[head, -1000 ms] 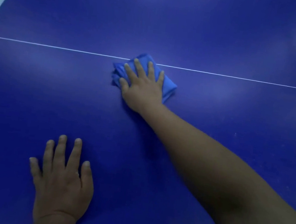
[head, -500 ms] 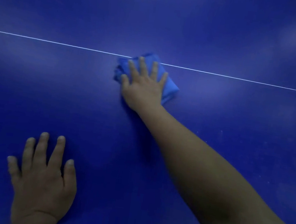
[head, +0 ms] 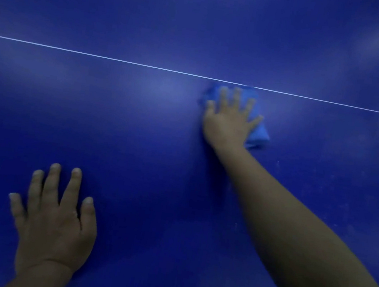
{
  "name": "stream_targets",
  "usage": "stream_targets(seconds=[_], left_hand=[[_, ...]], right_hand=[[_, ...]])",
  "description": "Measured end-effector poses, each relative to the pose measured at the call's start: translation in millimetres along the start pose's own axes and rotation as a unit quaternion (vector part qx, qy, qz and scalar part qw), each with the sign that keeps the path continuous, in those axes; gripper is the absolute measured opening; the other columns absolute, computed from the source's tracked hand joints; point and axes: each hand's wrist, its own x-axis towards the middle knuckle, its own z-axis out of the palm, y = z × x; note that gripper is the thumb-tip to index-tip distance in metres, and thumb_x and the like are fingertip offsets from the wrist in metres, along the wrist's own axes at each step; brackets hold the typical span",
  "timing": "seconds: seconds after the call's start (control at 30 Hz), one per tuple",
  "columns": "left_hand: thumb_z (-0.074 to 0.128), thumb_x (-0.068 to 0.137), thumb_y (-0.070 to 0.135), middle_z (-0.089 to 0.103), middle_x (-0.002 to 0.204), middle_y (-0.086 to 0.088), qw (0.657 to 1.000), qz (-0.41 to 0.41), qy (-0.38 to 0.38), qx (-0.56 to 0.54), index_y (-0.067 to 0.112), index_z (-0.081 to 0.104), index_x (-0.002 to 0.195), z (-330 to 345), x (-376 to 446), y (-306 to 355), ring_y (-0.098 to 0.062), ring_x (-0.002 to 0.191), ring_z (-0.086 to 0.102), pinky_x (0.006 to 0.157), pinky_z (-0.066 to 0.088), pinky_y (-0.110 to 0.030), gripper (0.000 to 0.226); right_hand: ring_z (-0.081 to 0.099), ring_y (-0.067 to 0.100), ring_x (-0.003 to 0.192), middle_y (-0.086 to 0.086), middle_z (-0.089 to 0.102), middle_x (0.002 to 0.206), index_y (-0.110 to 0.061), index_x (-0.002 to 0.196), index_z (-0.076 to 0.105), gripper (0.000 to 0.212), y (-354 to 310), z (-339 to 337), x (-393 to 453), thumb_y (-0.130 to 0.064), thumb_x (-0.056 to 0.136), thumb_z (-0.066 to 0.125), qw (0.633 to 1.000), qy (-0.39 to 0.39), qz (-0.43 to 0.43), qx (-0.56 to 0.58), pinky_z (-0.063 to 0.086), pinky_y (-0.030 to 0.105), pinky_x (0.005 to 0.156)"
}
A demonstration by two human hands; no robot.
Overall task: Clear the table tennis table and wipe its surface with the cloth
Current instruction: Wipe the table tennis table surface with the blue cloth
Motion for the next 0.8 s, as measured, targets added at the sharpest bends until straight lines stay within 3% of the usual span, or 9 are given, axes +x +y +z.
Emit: stream_targets(seconds=[0.1, 0.27, 0.33, 0.47, 0.57, 0.63, 0.7, 0.77, 0.8], left_hand=[[0.015, 0.092, 0.054, 0.015, 0.165, -0.006, 1.0, 0.007, 0.004, -0.009, 0.023, 0.028, 0.155, 0.5, -0.9, 0.1, -0.021, 0.152, -0.002, 0.115, -0.022, -0.038, 0.071], [0.014, 0.092, 0.055, 0.015, 0.165, -0.007, 1.0, 0.007, 0.007, -0.014, 0.023, 0.027, 0.155, 3.4, -1.4, -0.7, -0.022, 0.152, -0.003, 0.12, -0.01, -0.049, 0.072], [0.014, 0.093, 0.055, 0.015, 0.165, -0.007, 1.0, 0.011, 0.01, -0.019, 0.023, 0.028, 0.155, 4.3, -1.5, -3.1, -0.023, 0.152, -0.002, 0.12, -0.01, -0.05, 0.071], [0.017, 0.094, 0.054, 0.015, 0.164, -0.008, 0.999, 0.018, 0.014, -0.035, 0.022, 0.028, 0.155, 5.6, -1.8, -5.3, -0.023, 0.153, -0.003, 0.12, -0.01, -0.052, 0.069], [0.018, 0.094, 0.053, 0.015, 0.164, -0.008, 0.999, 0.02, 0.016, -0.039, 0.021, 0.028, 0.155, 5.9, -2.3, -5.9, -0.023, 0.152, -0.003, 0.12, -0.009, -0.052, 0.069], [0.018, 0.094, 0.053, 0.015, 0.164, -0.009, 0.999, 0.019, 0.017, -0.039, 0.02, 0.028, 0.155, 5.7, -3.1, -6.0, -0.024, 0.152, -0.002, 0.12, -0.009, -0.052, 0.07], [0.017, 0.094, 0.053, 0.015, 0.164, -0.009, 0.999, 0.02, 0.017, -0.036, 0.02, 0.028, 0.155, 6.3, -2.8, -6.2, -0.024, 0.152, -0.002, 0.12, -0.009, -0.052, 0.07], [0.017, 0.094, 0.053, 0.015, 0.164, -0.009, 0.999, 0.02, 0.021, -0.038, 0.02, 0.028, 0.155, 7.0, -2.3, -6.9, -0.025, 0.152, -0.001, 0.12, -0.007, -0.053, 0.07], [0.018, 0.094, 0.053, 0.016, 0.164, -0.009, 0.999, 0.019, 0.022, -0.04, 0.02, 0.028, 0.155, 7.6, -2.5, -7.3, -0.025, 0.152, -0.001, 0.12, -0.007, -0.054, 0.07]], right_hand=[[-0.002, 0.028, 0.153, -0.012, 0.006, 0.167, -0.043, 0.156, 0.018, 0.056, -9.3, -1.3, 2.7, -0.057, 0.102, 0.027, 0.988, -0.046, -0.146, -0.037, -0.003, 0.064, 0.117], [-0.005, 0.027, 0.153, -0.013, 0.003, 0.167, -0.041, 0.157, 0.015, 0.06, 103.2, -35.0, 68.1, -0.059, 0.1, 0.022, 0.997, -0.02, 0.08, 0.003, -0.004, 0.066, 0.117], [-0.004, 0.027, 0.153, -0.012, 0.003, 0.167, -0.041, 0.157, 0.016, 0.06, 103.9, -33.3, 59.6, -0.059, 0.1, 0.023, 0.998, -0.023, 0.052, -0.001, -0.003, 0.065, 0.117], [0.012, 0.037, 0.152, -0.003, 0.021, 0.165, -0.037, 0.153, 0.03, 0.062, 81.2, -14.0, -46.1, -0.059, 0.095, 0.029, 0.958, -0.045, -0.276, -0.059, 0.012, 0.073, 0.112], [0.014, 0.04, 0.151, -0.001, 0.027, 0.163, -0.036, 0.151, 0.039, 0.057, 106.9, -9.5, -164.1, -0.056, 0.098, 0.04, 0.799, -0.101, -0.589, -0.076, 0.01, 0.071, 0.114], [0.016, 0.037, 0.151, -0.002, 0.028, 0.162, -0.037, 0.15, 0.041, 0.054, 124.4, -17.9, -158.0, -0.057, 0.1, 0.037, 0.754, -0.125, -0.639, -0.088, 0.01, 0.068, 0.115], [0.023, 0.039, 0.148, 0.0, 0.029, 0.16, -0.036, 0.149, 0.037, 0.057, 128.4, -15.6, -94.3, -0.06, 0.098, 0.032, 0.838, -0.052, -0.535, -0.097, 0.017, 0.072, 0.111], [0.019, 0.035, 0.15, -0.003, 0.023, 0.163, -0.036, 0.153, 0.031, 0.066, 128.7, -23.4, -22.5, -0.063, 0.093, 0.027, 0.96, -0.026, -0.272, -0.064, 0.014, 0.072, 0.112], [0.012, 0.031, 0.152, -0.007, 0.017, 0.165, -0.038, 0.154, 0.027, 0.066, 131.9, -28.6, 2.7, -0.063, 0.093, 0.026, 0.988, -0.018, -0.146, -0.041, 0.008, 0.069, 0.116]])
